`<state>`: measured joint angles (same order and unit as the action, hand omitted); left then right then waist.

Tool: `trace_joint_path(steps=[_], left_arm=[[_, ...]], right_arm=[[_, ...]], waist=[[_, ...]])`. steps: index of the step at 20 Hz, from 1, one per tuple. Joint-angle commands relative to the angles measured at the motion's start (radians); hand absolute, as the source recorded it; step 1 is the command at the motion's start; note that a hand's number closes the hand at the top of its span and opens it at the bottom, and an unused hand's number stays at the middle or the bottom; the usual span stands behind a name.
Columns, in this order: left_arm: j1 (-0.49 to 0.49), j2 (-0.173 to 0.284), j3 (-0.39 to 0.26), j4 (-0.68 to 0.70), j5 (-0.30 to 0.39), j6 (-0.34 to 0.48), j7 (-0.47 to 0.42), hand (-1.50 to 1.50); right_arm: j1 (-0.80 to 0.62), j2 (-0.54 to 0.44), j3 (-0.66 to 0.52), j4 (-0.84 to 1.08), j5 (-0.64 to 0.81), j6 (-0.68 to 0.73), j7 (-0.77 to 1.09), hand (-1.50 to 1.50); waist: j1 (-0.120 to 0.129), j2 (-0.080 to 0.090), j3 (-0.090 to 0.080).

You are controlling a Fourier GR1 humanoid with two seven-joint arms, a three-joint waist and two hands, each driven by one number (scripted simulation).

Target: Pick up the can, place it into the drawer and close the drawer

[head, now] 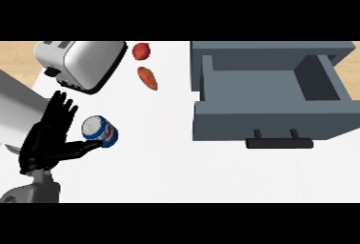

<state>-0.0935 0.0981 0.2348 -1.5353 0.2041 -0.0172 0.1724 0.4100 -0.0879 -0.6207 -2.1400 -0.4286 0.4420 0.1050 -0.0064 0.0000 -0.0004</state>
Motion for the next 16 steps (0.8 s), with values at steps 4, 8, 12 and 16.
trace_joint_path(steps=[4,8,12,16], left_arm=[[-0.038,-0.02,0.012,0.213,-0.041,0.022,-0.171,-1.5],[-0.036,0.034,0.063,0.305,-0.014,-0.022,-0.251,-1.5],[-0.056,0.045,0.082,0.478,-0.023,-0.047,-0.367,-1.5],[-0.06,0.051,0.072,0.545,-0.042,-0.046,-0.417,-1.5]], right_arm=[[0.036,0.061,-0.021,-0.003,0.026,0.067,-0.037,-1.5],[0.001,0.018,-0.059,-0.016,-0.021,0.058,0.035,-1.5],[0.006,0.071,-0.053,-0.01,0.025,0.077,-0.008,-1.5],[-0.031,0.035,-0.078,0.016,-0.007,0.08,0.031,-1.5]], waist=[[-0.002,0.0,0.0],[0.001,0.0,0.0],[-0.001,0.001,0.0],[0.0,0.001,0.0]])
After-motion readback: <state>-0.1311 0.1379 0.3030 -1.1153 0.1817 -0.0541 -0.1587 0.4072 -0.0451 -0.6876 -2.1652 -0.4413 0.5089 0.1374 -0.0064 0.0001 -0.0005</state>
